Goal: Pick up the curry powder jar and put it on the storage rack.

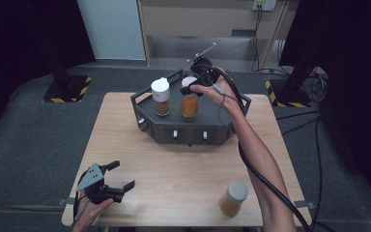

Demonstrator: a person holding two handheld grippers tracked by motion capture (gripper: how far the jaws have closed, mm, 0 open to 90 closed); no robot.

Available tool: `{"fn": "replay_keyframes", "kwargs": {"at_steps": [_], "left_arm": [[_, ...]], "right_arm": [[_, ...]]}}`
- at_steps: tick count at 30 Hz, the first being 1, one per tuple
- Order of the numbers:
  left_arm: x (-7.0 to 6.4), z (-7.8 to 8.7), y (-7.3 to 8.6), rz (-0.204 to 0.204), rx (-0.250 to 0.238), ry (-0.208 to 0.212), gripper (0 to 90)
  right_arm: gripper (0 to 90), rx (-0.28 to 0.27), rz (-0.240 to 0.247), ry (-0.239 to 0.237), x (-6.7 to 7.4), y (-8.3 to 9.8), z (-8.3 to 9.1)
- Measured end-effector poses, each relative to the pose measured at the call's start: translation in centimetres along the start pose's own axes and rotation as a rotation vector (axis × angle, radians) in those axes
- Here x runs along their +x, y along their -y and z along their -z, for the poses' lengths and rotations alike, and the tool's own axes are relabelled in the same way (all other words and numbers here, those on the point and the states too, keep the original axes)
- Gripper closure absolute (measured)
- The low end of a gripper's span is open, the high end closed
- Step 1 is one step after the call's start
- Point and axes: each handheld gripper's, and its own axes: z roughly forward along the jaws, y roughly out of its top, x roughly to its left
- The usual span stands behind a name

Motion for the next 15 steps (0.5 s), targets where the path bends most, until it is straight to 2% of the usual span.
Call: {"fn": "replay_keyframes", "kwargs": {"at_steps": [6, 15], "left_arm": [[0.0, 0.0, 0.0, 0.004, 0.0, -0.005, 0.0], [0.0, 0.1, 0.0, 0.001, 0.003, -0.009, 0.0]], "right_arm": [[33.7, 0.003, -0.026, 0.02, -0.3, 0.1, -0.9], [33.7, 0.018, -0.033, 0.035, -0.3, -0.2, -2.1]]}}
